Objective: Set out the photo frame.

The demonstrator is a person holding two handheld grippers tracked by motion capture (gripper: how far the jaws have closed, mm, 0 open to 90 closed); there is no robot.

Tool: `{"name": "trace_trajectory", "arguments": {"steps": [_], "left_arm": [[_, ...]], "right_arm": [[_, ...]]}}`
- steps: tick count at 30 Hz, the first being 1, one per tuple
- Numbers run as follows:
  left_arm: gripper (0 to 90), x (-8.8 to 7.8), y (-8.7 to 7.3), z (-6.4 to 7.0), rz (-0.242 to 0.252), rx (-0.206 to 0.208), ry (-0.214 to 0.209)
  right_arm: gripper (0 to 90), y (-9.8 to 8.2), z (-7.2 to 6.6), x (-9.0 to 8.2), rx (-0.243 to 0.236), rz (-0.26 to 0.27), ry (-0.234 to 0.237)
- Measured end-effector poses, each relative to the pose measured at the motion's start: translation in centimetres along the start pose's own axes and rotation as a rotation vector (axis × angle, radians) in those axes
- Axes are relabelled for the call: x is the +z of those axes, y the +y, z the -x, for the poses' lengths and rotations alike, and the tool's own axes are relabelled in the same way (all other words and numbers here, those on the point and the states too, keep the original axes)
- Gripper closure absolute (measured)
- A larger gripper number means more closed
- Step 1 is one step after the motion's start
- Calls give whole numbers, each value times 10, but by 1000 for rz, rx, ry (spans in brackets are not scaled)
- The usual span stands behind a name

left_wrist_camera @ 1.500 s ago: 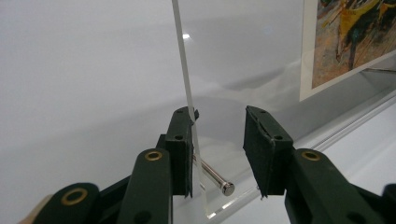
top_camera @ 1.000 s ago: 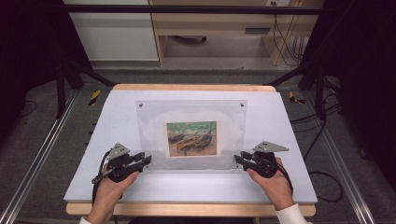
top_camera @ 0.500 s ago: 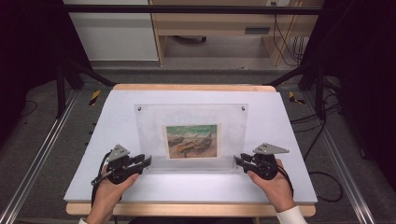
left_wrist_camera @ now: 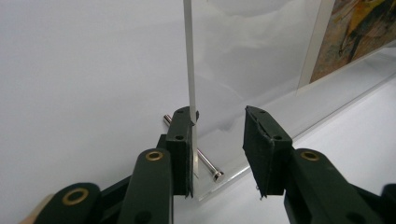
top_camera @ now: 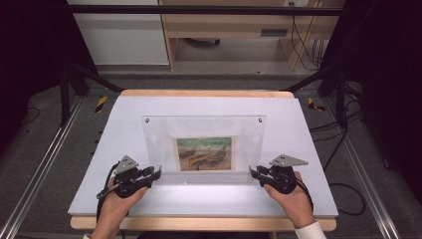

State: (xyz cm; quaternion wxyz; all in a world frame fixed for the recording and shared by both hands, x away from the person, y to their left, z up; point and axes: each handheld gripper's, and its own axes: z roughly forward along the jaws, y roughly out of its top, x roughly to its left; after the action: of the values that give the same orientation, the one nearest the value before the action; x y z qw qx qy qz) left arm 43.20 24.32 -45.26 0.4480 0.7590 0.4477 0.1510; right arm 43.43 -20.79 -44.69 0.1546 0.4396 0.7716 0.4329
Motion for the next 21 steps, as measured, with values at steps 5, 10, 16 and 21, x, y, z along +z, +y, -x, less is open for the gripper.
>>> {"name": "trace_trajectory", "arguments": {"steps": [5, 10, 16, 21], "left_arm": [[630, 0, -1, 0, -1, 0, -1], [630, 0, -1, 0, -1, 4, 0], [630, 0, -1, 0, -3, 5, -1], [629, 0, -1, 1, -5, 10, 1]], "right_arm": [[683, -1, 0, 0, -3, 0, 0], [683, -1, 0, 0, -10, 2, 1], [683, -1, 0, 0, -11, 1, 2], [683, -1, 0, 0, -11, 0, 3]]}}
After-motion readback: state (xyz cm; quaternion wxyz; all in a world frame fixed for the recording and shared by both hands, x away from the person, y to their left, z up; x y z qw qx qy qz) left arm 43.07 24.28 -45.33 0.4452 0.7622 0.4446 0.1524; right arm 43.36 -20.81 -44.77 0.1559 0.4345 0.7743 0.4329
